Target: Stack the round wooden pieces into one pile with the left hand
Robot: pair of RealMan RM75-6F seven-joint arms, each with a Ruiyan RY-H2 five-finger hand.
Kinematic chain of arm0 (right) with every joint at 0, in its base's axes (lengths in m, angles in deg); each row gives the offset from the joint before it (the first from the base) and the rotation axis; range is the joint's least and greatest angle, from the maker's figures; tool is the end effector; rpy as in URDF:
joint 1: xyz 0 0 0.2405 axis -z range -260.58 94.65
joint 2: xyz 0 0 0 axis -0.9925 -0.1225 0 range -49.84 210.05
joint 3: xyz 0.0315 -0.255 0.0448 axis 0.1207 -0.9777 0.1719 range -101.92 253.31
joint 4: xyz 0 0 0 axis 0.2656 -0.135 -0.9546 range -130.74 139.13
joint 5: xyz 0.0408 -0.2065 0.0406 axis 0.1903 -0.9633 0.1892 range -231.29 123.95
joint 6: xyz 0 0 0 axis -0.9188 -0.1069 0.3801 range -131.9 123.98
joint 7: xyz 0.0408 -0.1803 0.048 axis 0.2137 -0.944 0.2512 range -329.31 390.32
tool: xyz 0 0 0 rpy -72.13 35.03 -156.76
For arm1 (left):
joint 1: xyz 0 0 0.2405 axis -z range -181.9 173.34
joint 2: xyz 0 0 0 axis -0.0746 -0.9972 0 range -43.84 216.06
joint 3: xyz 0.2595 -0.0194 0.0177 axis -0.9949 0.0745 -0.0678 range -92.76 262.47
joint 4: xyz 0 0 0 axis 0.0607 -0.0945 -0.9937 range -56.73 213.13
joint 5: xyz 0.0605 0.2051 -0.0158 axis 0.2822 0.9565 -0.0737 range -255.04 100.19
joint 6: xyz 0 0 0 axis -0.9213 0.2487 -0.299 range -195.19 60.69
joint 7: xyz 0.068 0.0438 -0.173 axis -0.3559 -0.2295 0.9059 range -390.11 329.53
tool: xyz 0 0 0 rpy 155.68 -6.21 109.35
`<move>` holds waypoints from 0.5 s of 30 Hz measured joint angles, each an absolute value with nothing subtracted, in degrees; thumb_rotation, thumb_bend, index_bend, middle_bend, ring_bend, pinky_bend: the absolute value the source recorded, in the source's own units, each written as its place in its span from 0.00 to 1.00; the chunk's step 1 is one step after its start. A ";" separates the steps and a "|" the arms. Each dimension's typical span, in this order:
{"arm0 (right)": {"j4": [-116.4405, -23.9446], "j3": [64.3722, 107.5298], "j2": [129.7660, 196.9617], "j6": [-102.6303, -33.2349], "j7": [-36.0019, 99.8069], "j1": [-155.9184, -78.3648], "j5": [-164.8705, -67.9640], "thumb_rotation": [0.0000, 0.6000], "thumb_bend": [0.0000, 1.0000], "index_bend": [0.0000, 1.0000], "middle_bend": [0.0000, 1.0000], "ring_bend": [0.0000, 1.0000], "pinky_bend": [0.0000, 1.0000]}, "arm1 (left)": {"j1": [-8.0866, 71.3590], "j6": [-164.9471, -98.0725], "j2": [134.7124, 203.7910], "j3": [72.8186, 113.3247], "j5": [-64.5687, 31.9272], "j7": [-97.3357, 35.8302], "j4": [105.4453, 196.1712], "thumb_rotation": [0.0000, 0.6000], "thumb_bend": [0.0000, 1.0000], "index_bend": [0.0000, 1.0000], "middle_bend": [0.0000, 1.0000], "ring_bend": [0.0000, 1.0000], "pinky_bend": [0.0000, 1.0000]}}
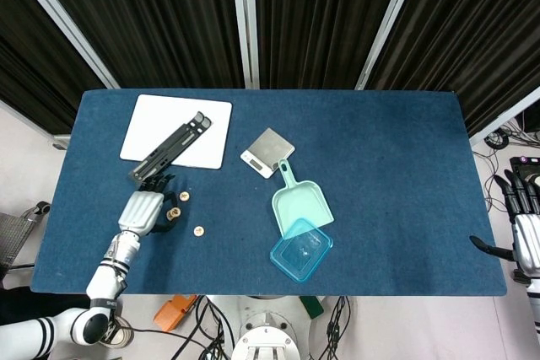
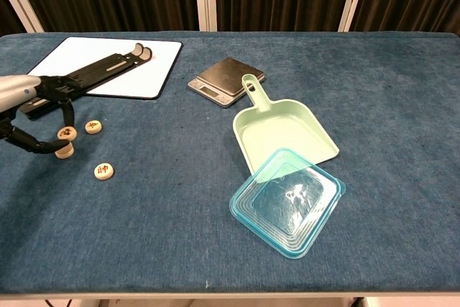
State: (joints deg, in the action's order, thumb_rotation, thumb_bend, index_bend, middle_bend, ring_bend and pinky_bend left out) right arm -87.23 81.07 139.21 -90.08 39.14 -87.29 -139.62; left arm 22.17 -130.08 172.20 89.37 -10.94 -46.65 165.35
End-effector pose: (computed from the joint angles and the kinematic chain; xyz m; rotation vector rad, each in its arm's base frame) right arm -0.3208 -0.2354 0.1993 1.3261 -0.8929 0.9844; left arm -0.2446 0.3214 -0.0201 -1.6693 -1.1233 -0.8047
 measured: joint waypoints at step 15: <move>-88.25 81.08 138.94 -90.45 38.26 -87.10 -139.60 1.00 0.03 0.00 0.02 0.00 0.03 | 21.80 -128.97 172.63 89.31 -11.58 -45.24 163.10 0.97 0.35 0.52 0.05 0.00 0.02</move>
